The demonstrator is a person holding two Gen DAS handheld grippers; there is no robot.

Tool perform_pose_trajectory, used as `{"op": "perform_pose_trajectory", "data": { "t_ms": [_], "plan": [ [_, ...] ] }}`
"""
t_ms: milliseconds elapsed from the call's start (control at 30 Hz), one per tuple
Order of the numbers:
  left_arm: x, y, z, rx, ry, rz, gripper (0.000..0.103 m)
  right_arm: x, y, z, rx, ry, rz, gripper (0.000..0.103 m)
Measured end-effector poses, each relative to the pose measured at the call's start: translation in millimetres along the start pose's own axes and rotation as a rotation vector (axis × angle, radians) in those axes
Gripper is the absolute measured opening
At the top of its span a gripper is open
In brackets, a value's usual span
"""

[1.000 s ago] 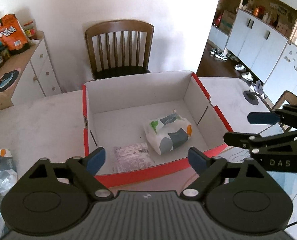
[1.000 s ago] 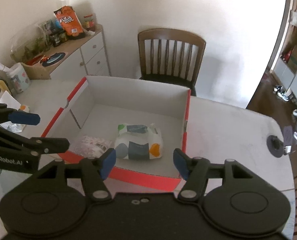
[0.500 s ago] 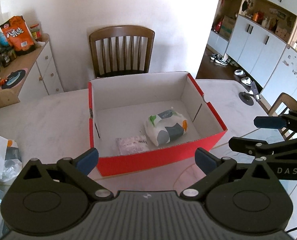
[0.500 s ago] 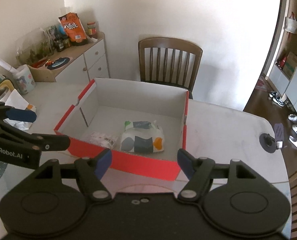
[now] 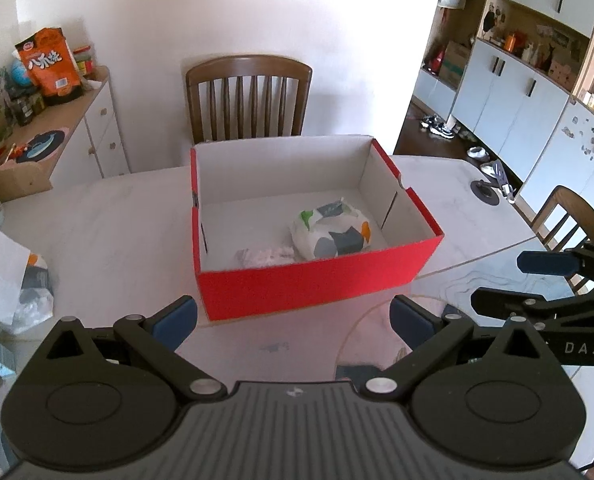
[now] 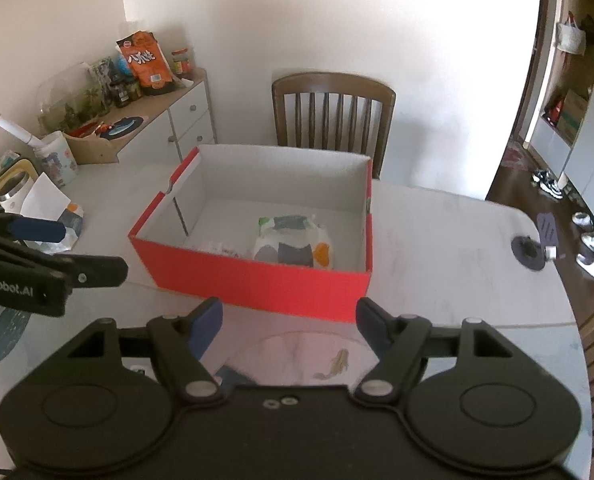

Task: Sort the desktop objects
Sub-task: 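Withdraw both tools from the box back toward the remaining packages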

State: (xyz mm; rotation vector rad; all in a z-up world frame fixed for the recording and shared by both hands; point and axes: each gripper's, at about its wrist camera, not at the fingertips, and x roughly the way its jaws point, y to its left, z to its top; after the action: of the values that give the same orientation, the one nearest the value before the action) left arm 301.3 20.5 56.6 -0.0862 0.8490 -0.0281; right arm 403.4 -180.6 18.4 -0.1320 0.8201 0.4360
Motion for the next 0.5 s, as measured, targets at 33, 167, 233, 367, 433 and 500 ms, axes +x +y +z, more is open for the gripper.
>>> {"op": "perform_pose_trajectory", "data": {
  "t_ms": [33, 167, 233, 367, 433, 500],
  "plan": [
    [-1.2, 1.0, -2.9, -0.001, -0.001, 0.002, 0.103, -0.7, 0.7, -2.8, 0.003, 0.001, -0.001, 0.074],
    [-6.8, 3.2, -14.8, -0.001, -0.010, 0.008, 0.103, -4.4, 4.0, -16.6, 0.012, 0.003, -0.010, 0.074],
    [-10.6, 3.4, -20.4, 0.003, -0.016, 0.008, 0.103, -6.5, 5.6, -23.8, 0.014, 0.003, -0.015, 0.074],
    [-15.9, 3.2, -32.6, 0.017, -0.027, 0.010, 0.103, -9.8, 9.5, -38.2, 0.011, 0.004, -0.027, 0.074],
    [-17.5, 4.2, -39.2, 0.017, -0.025, 0.001, 0.103, -11.0, 11.2, -44.3, 0.013, 0.005, -0.031, 0.074],
    [-19.1, 5.0, -46.7, 0.018, -0.026, 0.000, 0.103, -11.9, 12.8, -50.1, 0.018, 0.006, -0.031, 0.074]
  ]
}}
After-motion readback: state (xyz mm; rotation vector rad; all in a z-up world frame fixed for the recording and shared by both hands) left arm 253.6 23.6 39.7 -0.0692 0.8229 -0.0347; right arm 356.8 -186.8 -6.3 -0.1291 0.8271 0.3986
